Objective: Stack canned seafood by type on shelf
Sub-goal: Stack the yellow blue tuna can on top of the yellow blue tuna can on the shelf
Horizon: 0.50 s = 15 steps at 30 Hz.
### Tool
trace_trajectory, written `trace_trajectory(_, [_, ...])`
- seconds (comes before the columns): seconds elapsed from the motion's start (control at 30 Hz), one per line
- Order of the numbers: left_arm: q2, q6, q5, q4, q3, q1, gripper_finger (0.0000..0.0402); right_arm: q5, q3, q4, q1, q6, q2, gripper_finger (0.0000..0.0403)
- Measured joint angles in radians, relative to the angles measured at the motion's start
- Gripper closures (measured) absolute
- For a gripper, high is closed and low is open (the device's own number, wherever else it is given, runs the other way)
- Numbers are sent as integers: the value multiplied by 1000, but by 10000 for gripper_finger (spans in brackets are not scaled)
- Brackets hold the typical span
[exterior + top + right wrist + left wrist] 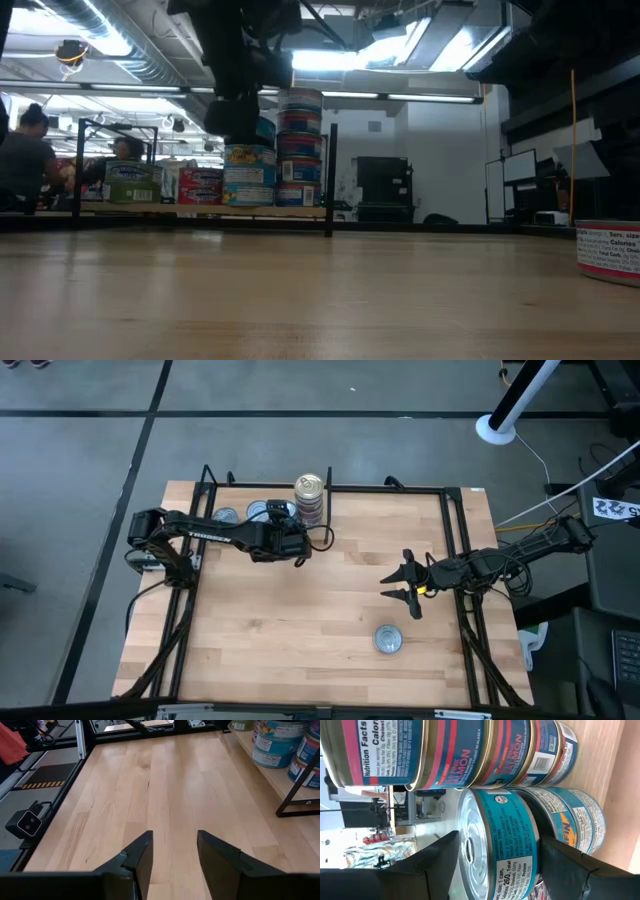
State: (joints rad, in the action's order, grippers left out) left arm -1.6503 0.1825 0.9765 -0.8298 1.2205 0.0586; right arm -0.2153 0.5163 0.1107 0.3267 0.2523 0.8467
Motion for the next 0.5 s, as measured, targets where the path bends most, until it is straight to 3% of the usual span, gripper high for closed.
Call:
trace_trajectory(0.3, [6,-4,-107,5,2,9,151,0,0,4,0,0,0,249])
trace_trajectory(0.5, [14,-27,-127,4,3,34,151,0,0,4,0,0,0,249])
